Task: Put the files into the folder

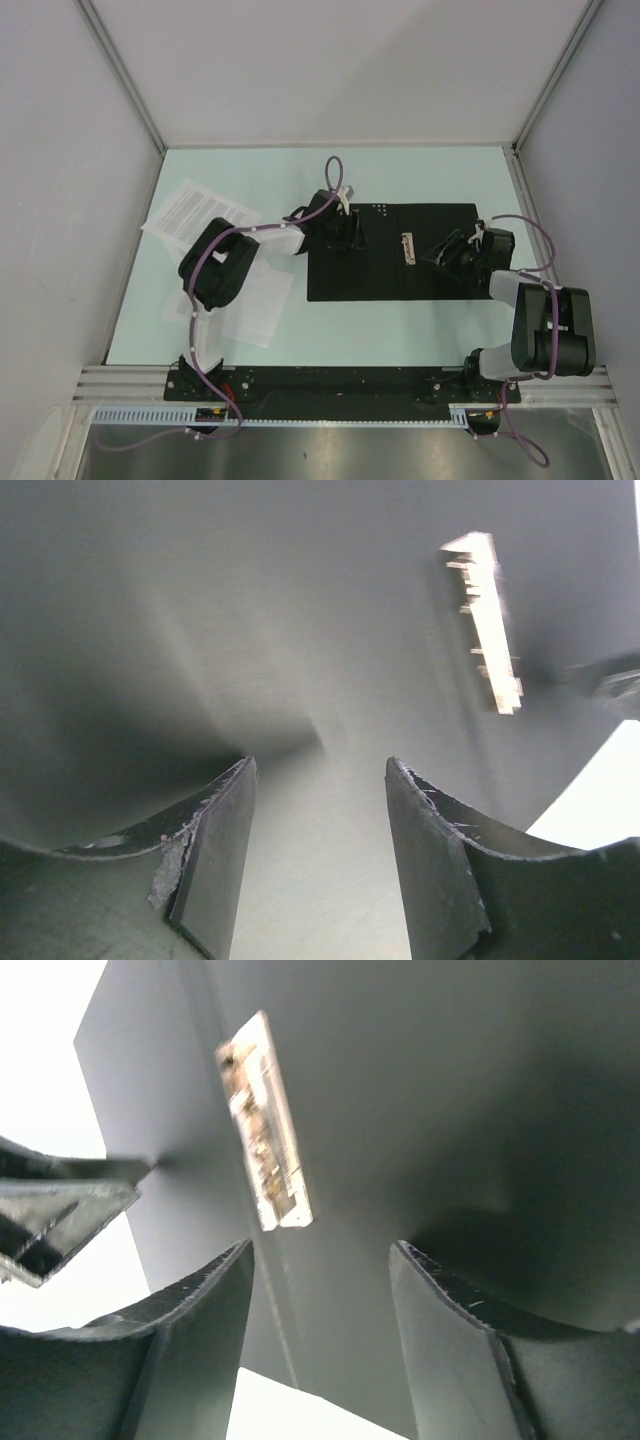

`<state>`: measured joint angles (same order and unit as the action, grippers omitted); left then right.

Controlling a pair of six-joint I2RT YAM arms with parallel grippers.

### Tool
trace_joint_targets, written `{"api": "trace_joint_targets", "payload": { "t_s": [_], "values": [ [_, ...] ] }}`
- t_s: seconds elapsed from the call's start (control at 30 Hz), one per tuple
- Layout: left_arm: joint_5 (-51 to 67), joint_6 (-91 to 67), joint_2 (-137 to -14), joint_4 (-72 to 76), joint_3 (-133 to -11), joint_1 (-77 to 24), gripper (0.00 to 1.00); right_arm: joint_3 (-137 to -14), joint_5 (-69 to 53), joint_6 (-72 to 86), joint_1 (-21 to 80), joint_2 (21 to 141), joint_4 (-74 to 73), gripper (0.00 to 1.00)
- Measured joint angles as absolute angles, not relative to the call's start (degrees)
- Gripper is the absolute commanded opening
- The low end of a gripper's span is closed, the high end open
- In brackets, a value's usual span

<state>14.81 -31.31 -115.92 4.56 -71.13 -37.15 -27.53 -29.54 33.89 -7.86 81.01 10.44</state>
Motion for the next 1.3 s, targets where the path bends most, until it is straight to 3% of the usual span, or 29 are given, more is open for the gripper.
{"api": "trace_joint_targets", "payload": {
  "t_s": [0.17,0.23,0.6,0.87,1.07,1.3],
  "values": [
    [18.46,-34.28,-121.56,6.66,-77.19,-39.83,0.55,-28.56,-33.06,31.31,-5.32,84.58,11.27,0.35],
    [19.66,-35.68,-123.68,8.14,-78.81,-40.4,0.54,-28.99,-34.24,30.81,-4.82,86.7,12.19,0.31],
    [22.28,-38.85,-126.04,10.33,-80.93,-40.49,0.54,-29.63,-39.29,31.53,-2.61,92.38,20.01,0.3],
    [22.79,-38.76,-126.45,10.31,-81.25,-40.47,0.54,-30.81,-40.14,32.56,-2.48,95.48,22.76,0.22],
    [22.94,-38.46,-126.45,10.15,-81.38,-40.47,0.54,-31.24,-41.12,33.43,-2.31,97.19,24.6,0.0],
    [18.13,-33.26,-126.45,4.25,-84.97,-42.37,0.55,-31.44,-40.66,34.35,-1.32,97.14,24.38,0.0]
  ]
}}
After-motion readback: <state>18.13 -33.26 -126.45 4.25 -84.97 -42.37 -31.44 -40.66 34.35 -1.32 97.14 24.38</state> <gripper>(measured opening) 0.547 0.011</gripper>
